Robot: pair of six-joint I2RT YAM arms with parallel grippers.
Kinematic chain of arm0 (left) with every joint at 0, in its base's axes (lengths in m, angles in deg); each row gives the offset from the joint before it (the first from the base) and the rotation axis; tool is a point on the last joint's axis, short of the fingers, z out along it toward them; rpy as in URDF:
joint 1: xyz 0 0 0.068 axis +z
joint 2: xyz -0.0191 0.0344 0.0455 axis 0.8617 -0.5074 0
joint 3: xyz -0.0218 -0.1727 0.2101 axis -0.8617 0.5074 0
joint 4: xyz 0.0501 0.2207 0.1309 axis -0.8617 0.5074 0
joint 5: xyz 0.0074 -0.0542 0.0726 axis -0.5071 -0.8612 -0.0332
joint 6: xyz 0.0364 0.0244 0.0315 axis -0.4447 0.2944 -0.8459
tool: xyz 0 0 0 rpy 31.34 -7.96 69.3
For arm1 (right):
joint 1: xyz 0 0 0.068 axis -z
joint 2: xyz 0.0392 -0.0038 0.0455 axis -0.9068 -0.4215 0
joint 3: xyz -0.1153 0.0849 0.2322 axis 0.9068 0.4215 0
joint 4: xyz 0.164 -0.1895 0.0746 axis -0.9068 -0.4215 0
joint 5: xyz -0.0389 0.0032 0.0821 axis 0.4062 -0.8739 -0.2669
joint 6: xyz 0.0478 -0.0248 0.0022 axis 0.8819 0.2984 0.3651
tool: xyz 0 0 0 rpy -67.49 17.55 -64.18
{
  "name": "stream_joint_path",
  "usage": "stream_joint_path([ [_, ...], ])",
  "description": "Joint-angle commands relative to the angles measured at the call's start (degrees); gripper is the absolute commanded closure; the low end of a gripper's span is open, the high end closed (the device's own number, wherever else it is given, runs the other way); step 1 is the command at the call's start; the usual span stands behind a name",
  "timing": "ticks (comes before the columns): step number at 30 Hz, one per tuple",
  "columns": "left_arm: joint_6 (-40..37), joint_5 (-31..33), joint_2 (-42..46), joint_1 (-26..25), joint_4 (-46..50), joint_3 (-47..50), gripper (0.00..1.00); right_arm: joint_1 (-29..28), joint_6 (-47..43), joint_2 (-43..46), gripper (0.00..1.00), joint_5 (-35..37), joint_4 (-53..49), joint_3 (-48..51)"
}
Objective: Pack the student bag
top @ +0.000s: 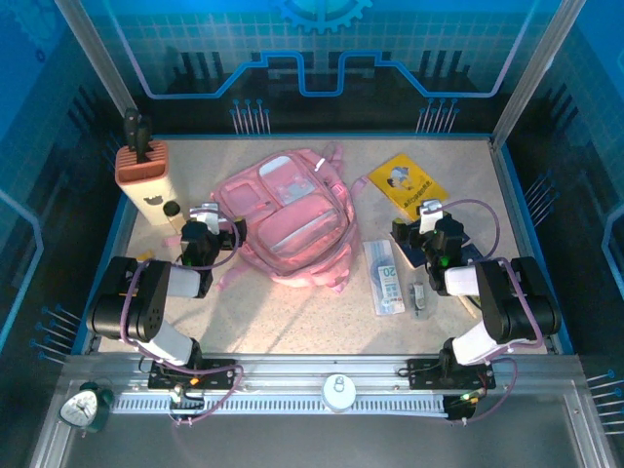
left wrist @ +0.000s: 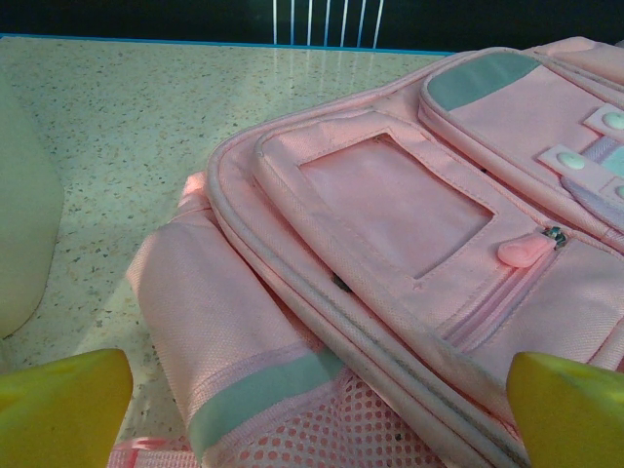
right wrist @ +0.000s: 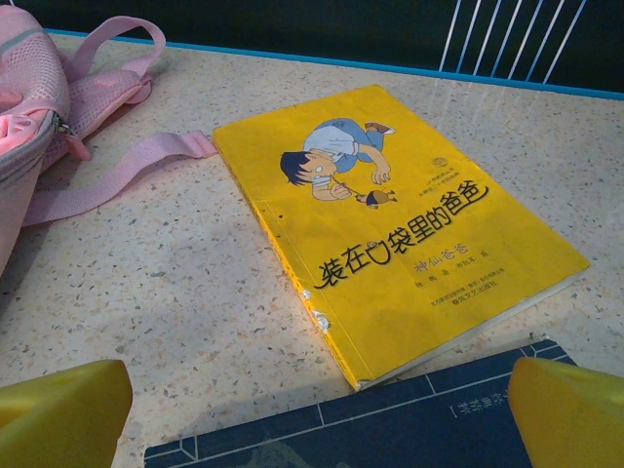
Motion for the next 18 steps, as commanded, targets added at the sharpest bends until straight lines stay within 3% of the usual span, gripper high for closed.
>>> stream_joint_path([
  [1, -0.9, -1.5, 0.1, 0.4, -0.4, -1.2, 0.01, 0.2, -0.8, -0.2, 0.00, -0.3, 1.0, -0.8],
  [13, -0.9, -1.6, 0.6, 0.4, -0.8, -0.8, 0.01, 0.5, -0.7, 0.1, 0.00, -1.5, 1.6, -0.4],
  [18, -0.6, -0.9, 9.2, 0.4, 2.1, 1.6, 0.01, 0.5, -0.8, 7.6, 0.00, -1.5, -3.4, 0.3],
])
